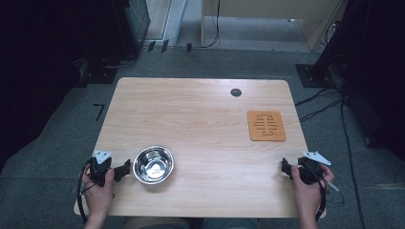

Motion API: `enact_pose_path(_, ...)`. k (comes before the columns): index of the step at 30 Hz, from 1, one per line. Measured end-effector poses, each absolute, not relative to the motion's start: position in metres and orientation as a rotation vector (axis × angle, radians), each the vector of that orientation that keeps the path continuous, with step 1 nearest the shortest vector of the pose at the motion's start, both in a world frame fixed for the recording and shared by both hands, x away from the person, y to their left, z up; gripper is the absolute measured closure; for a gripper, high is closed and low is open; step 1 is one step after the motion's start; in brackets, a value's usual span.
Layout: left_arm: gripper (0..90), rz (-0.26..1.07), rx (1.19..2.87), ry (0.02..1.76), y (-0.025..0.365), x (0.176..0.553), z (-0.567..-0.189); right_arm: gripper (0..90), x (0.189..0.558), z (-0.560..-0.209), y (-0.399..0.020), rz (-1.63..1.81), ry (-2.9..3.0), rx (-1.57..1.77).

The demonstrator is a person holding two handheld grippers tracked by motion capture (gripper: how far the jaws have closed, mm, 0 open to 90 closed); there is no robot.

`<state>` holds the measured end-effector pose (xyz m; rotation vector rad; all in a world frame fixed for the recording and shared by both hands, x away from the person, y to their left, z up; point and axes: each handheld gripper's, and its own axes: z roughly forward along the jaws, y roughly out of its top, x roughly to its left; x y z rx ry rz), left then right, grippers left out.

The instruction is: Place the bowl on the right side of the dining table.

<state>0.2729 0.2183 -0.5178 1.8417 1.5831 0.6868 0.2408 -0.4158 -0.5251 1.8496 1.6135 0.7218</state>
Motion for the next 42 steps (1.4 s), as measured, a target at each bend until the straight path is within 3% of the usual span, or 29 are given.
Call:
enact_pose_path(9,13.7,0.742,1.779,1.654,0.218,0.27,-0.517,4.9,0.242,-0.525,-0.416,0.709,1.603,1.866)
enact_pose_path(20,13.9,0.685,1.579,1.577,0.227,0.259,-0.491,3.3,0.244,-0.526,-0.416,0.706,1.6,1.875)
enact_pose_path(37,13.9,0.503,1.724,1.352,0.189,0.253,-0.483,2.9,0.244,-0.526,-0.416,0.705,1.602,1.874)
enact_pose_path(42,26.6,0.501,1.747,1.373,0.183,0.254,-0.487,2.9,0.244,-0.526,-0.416,0.706,1.601,1.874)
